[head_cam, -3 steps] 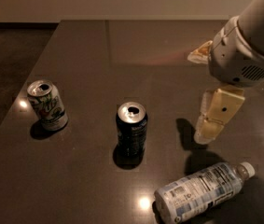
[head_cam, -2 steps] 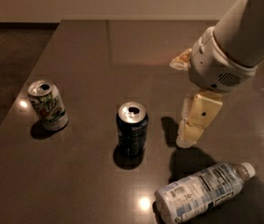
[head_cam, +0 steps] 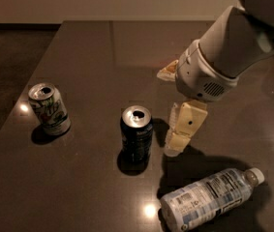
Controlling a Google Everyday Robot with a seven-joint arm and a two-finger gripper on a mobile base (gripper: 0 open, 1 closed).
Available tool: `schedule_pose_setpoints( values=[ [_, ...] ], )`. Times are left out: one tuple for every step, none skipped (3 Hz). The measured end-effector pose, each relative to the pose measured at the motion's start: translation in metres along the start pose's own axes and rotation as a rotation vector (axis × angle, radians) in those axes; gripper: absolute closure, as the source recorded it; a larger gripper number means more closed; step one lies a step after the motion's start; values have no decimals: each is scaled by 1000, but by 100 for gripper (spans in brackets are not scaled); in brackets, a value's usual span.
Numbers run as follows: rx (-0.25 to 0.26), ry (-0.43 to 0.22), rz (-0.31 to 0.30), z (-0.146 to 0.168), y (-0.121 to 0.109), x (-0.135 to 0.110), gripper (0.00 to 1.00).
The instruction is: Move pepsi can near blue plastic bottle
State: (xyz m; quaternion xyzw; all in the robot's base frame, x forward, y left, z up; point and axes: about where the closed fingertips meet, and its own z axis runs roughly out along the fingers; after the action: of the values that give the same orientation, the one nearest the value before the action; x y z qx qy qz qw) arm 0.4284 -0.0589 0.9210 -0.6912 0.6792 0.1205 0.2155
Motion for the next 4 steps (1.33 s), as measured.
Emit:
schedule_pose_setpoints(
  values=[
    [-29,-46,-17,10,7,-12,0],
    [-50,-70,-48,19,16,-28,0],
    [-69,-74,-73,25,24,-41,13],
    [-88,-82,-83,27,28,-49,36]
  ],
)
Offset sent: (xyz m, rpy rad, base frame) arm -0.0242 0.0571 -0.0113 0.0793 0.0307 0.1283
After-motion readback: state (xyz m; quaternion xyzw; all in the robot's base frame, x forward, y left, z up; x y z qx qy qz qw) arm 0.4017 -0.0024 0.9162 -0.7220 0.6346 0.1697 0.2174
